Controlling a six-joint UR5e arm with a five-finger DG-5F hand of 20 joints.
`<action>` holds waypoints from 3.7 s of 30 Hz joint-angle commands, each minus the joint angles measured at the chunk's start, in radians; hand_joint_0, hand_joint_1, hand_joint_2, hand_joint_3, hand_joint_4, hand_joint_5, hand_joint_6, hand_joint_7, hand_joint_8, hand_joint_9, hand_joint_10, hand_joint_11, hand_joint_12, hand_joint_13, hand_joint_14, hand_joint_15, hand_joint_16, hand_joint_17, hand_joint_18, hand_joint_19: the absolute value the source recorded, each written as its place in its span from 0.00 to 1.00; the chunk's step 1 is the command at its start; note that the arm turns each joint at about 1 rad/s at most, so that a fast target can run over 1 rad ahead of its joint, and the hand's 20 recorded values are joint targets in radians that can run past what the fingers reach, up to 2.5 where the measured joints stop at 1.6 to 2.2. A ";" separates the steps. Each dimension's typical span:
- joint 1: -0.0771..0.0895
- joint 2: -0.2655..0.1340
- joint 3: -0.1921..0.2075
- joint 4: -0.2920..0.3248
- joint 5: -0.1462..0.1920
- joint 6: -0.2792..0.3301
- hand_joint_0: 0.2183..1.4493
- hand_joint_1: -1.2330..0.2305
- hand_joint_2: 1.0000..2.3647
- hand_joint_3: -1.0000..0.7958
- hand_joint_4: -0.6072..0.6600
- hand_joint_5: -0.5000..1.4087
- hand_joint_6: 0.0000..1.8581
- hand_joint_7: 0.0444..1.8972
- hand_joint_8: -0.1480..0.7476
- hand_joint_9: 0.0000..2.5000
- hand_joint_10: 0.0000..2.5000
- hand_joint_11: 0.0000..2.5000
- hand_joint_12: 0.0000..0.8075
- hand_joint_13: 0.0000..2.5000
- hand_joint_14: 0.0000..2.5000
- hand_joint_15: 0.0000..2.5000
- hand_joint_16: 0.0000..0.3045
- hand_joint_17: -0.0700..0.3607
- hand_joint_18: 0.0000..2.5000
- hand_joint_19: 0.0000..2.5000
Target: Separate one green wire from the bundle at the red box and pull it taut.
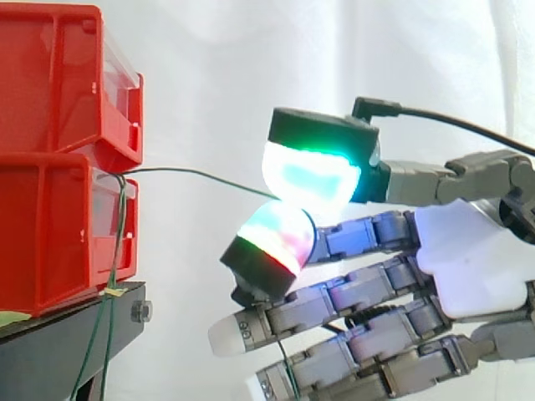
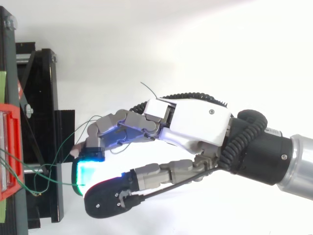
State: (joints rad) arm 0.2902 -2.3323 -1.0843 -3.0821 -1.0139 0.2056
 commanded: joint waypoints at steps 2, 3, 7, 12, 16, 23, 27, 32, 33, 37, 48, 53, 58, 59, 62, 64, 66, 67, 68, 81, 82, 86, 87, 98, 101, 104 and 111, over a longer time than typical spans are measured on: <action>0.003 0.001 -0.063 0.048 0.000 0.005 0.30 0.30 0.01 0.41 0.35 0.21 0.44 0.60 0.21 0.12 0.00 0.00 0.34 0.08 0.00 0.02 0.12 0.36 0.00 0.03; 0.004 0.001 -0.068 0.062 0.000 0.005 0.30 0.29 0.01 0.41 0.33 0.21 0.44 0.58 0.21 0.10 0.00 0.00 0.33 0.06 0.00 0.01 0.12 0.35 0.00 0.01; 0.004 0.001 -0.072 0.134 -0.002 0.003 0.29 0.28 0.01 0.42 0.32 0.22 0.43 0.59 0.19 0.06 0.00 0.00 0.32 0.05 0.00 0.00 0.12 0.35 0.00 0.00; 0.004 0.001 -0.072 0.167 -0.002 0.001 0.29 0.28 0.01 0.42 0.35 0.22 0.41 0.65 0.29 0.18 0.00 0.00 0.37 0.15 0.00 0.05 0.13 0.36 0.04 0.04; 0.003 0.001 -0.072 0.171 -0.002 0.001 0.30 0.28 0.01 0.41 0.34 0.22 0.41 0.66 0.30 0.18 0.00 0.11 0.39 0.19 0.00 0.10 0.13 0.37 0.06 0.07; 0.003 0.001 -0.072 0.169 0.000 0.001 0.30 0.30 0.01 0.41 0.33 0.21 0.43 0.63 0.30 0.25 0.00 0.54 0.44 0.33 0.01 0.26 0.13 0.38 0.21 0.18; 0.003 0.001 -0.072 0.167 0.001 0.001 0.30 0.30 0.01 0.41 0.33 0.21 0.43 0.63 0.30 0.25 0.08 0.54 0.43 0.36 0.01 0.31 0.14 0.38 0.23 0.21; 0.000 0.001 -0.072 0.166 -0.002 0.001 0.31 0.30 0.01 0.40 0.31 0.21 0.43 0.62 0.28 0.18 0.56 0.48 0.41 0.42 0.01 0.46 0.14 0.38 0.27 0.28; 0.000 0.001 -0.072 0.166 -0.002 0.001 0.31 0.30 0.01 0.40 0.31 0.21 0.43 0.62 0.28 0.17 0.62 0.46 0.40 0.43 0.01 0.48 0.14 0.38 0.28 0.29; -0.002 0.001 -0.072 0.166 0.000 0.001 0.31 0.30 0.01 0.40 0.31 0.21 0.43 0.62 0.29 0.15 0.73 0.43 0.38 0.46 0.00 0.52 0.14 0.38 0.31 0.33; -0.003 0.001 -0.072 0.164 0.000 0.001 0.32 0.29 0.01 0.45 0.33 0.21 0.43 0.62 0.36 0.23 0.39 0.46 0.41 0.56 0.01 0.42 0.15 0.40 0.46 0.23; -0.003 0.001 -0.072 0.164 0.001 0.001 0.32 0.29 0.01 0.46 0.34 0.21 0.44 0.61 0.40 0.27 0.32 0.48 0.43 0.60 0.01 0.35 0.15 0.40 0.51 0.16; -0.005 0.001 -0.072 0.166 0.001 0.001 0.33 0.30 0.01 0.46 0.36 0.21 0.45 0.61 0.41 0.29 0.40 0.48 0.45 0.62 0.01 0.34 0.15 0.40 0.52 0.13; -0.005 0.001 -0.072 0.166 0.003 0.001 0.33 0.30 0.01 0.47 0.37 0.21 0.45 0.61 0.41 0.28 0.46 0.46 0.47 0.62 0.01 0.35 0.15 0.40 0.52 0.14; -0.006 0.001 -0.072 0.163 0.001 0.003 0.33 0.30 0.01 0.46 0.37 0.21 0.45 0.61 0.41 0.27 0.63 0.44 0.51 0.61 0.01 0.35 0.17 0.43 0.51 0.14; -0.009 0.001 -0.072 0.157 0.001 0.003 0.33 0.30 0.01 0.46 0.37 0.21 0.45 0.61 0.41 0.27 0.64 0.42 0.52 0.60 0.01 0.35 0.17 0.43 0.50 0.14; -0.011 0.004 -0.072 0.131 0.003 0.003 0.33 0.30 0.01 0.46 0.37 0.21 0.45 0.61 0.42 0.27 0.53 0.42 0.54 0.57 0.01 0.35 0.17 0.44 0.49 0.16; -0.013 0.007 -0.072 0.118 0.003 0.003 0.33 0.30 0.01 0.47 0.37 0.21 0.45 0.61 0.42 0.27 0.52 0.43 0.54 0.57 0.01 0.34 0.18 0.44 0.48 0.16; -0.014 0.013 -0.072 0.097 0.003 0.003 0.33 0.30 0.01 0.47 0.37 0.21 0.45 0.61 0.42 0.28 0.48 0.43 0.54 0.55 0.01 0.34 0.18 0.44 0.47 0.16; -0.022 0.051 -0.074 -0.027 0.000 -0.025 0.32 0.30 0.01 0.49 0.38 0.22 0.45 0.61 0.42 0.31 0.36 0.44 0.57 0.50 0.01 0.33 0.18 0.45 0.43 0.19; -0.022 0.051 -0.072 -0.007 0.001 -0.028 0.32 0.30 0.01 0.49 0.38 0.22 0.45 0.61 0.43 0.31 0.35 0.44 0.57 0.49 0.01 0.33 0.19 0.46 0.43 0.18; -0.022 0.051 -0.074 0.037 0.003 -0.032 0.32 0.30 0.01 0.50 0.39 0.22 0.45 0.61 0.42 0.33 0.23 0.47 0.58 0.47 0.01 0.33 0.19 0.46 0.42 0.19; -0.022 0.053 -0.074 0.043 0.005 -0.032 0.32 0.30 0.01 0.50 0.39 0.22 0.45 0.61 0.43 0.33 0.21 0.48 0.57 0.47 0.01 0.33 0.19 0.46 0.42 0.19; -0.014 0.051 -0.074 0.057 0.005 -0.032 0.32 0.30 0.01 0.50 0.40 0.22 0.45 0.61 0.44 0.36 0.11 0.49 0.57 0.46 0.01 0.32 0.19 0.46 0.40 0.20; -0.014 0.051 -0.074 0.057 0.005 -0.032 0.32 0.30 0.01 0.50 0.40 0.22 0.45 0.61 0.44 0.37 0.07 0.51 0.57 0.46 0.01 0.32 0.19 0.46 0.40 0.20; -0.014 0.051 -0.075 0.057 0.005 -0.032 0.32 0.29 0.01 0.51 0.40 0.22 0.45 0.61 0.44 0.38 0.06 0.52 0.57 0.46 0.01 0.32 0.19 0.46 0.40 0.21; -0.013 0.051 -0.075 0.057 0.005 -0.032 0.32 0.29 0.01 0.51 0.40 0.22 0.45 0.61 0.44 0.40 0.04 0.53 0.57 0.45 0.01 0.32 0.19 0.46 0.40 0.21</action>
State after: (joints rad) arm 0.2767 -2.2806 -1.1592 -3.0250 -1.0093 0.1733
